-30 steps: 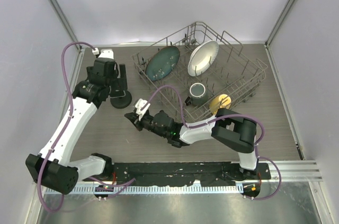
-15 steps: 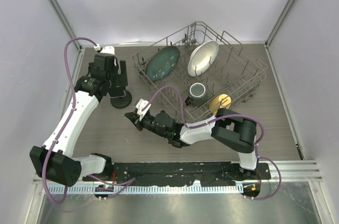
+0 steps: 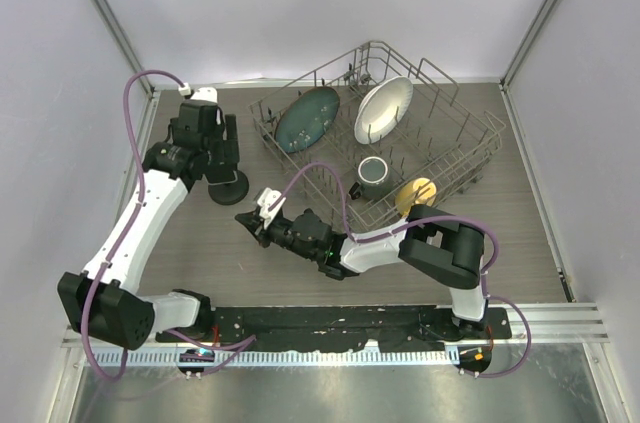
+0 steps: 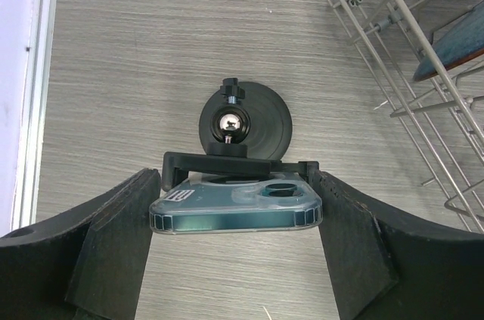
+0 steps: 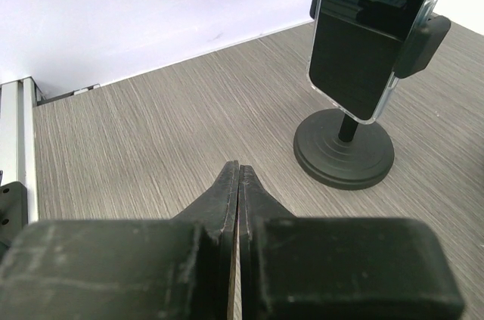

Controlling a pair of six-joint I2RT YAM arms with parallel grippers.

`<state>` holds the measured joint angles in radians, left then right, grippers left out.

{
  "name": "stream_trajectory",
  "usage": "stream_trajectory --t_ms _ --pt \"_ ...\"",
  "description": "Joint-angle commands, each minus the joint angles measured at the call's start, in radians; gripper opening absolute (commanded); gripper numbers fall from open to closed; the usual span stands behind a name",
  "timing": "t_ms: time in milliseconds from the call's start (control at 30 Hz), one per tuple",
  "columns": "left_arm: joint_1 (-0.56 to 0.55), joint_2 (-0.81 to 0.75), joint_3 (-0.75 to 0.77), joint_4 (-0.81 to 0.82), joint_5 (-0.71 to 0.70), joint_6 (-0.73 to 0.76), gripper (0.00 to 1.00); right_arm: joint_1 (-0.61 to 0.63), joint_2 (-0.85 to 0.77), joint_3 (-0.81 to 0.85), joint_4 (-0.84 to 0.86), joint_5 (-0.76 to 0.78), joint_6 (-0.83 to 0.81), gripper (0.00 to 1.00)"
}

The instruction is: Place the phone on the phone stand

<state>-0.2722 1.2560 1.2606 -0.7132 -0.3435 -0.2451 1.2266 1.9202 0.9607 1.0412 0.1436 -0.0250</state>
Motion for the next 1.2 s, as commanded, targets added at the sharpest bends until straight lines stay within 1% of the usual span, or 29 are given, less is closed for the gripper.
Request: stream_trajectory --t_ms 0,33,67,133,167,233,267,333,367,467,567,733,867,1000,1133,1167 --pt "0.007 0.017 0.045 0.035 -0.014 0.017 0.81 -0.001 -0.026 -0.014 0.080 -0.009 -0.016 0.04" --pt "0.008 0.017 0.045 0.037 -0.014 0.018 0.77 -0.001 -0.026 -0.014 0.082 -0.012 -0.015 0.04" --pt "0.007 0.017 0.040 0.040 -0.015 0.018 0.67 0.001 -0.026 -0.014 0.082 -0.018 -0.015 0.04" --pt "0.007 0.017 0.039 0.047 -0.026 0.024 0.56 -0.001 -0.027 -0.014 0.079 -0.029 -0.015 0.04" --pt "0.007 0.019 0.039 0.050 -0.034 0.032 0.46 -0.001 -0.029 -0.016 0.079 -0.044 -0.013 0.04" --pt "0.007 0.017 0.037 0.061 -0.043 0.053 0.38 0.001 -0.032 -0.011 0.066 -0.059 -0.012 0.04" --pt "0.008 0.016 0.036 0.064 -0.058 0.055 0.25 0.008 -0.036 -0.007 0.057 -0.064 -0.019 0.04" --pt "0.007 0.017 0.037 0.076 -0.063 0.076 0.10 0.017 -0.039 0.010 0.027 -0.064 -0.032 0.04" --pt "0.007 0.017 0.033 0.084 -0.078 0.081 0.00 0.020 -0.039 0.015 0.025 -0.064 -0.033 0.04" --pt "0.008 0.017 0.030 0.112 -0.094 0.096 0.00 0.033 -0.046 0.041 -0.001 -0.068 -0.033 0.04" --pt "0.013 0.023 0.033 0.146 -0.094 0.113 0.00 0.045 -0.085 0.058 -0.053 -0.070 -0.033 0.04" --pt "0.042 0.055 0.072 0.169 -0.066 0.147 0.00 0.047 -0.237 0.070 -0.231 -0.090 -0.021 0.03" --pt "0.070 0.089 0.127 0.198 -0.055 0.174 0.00 0.047 -0.355 0.081 -0.349 -0.084 -0.019 0.03" --pt "0.094 0.154 0.193 0.225 -0.040 0.193 0.00 0.045 -0.447 0.122 -0.510 -0.053 -0.062 0.03" --pt "0.132 0.218 0.276 0.261 -0.002 0.204 0.00 0.018 -0.527 0.121 -0.586 -0.036 -0.075 0.04" --pt "0.155 0.235 0.293 0.267 0.035 0.202 0.00 0.004 -0.555 0.118 -0.598 -0.036 -0.075 0.04"
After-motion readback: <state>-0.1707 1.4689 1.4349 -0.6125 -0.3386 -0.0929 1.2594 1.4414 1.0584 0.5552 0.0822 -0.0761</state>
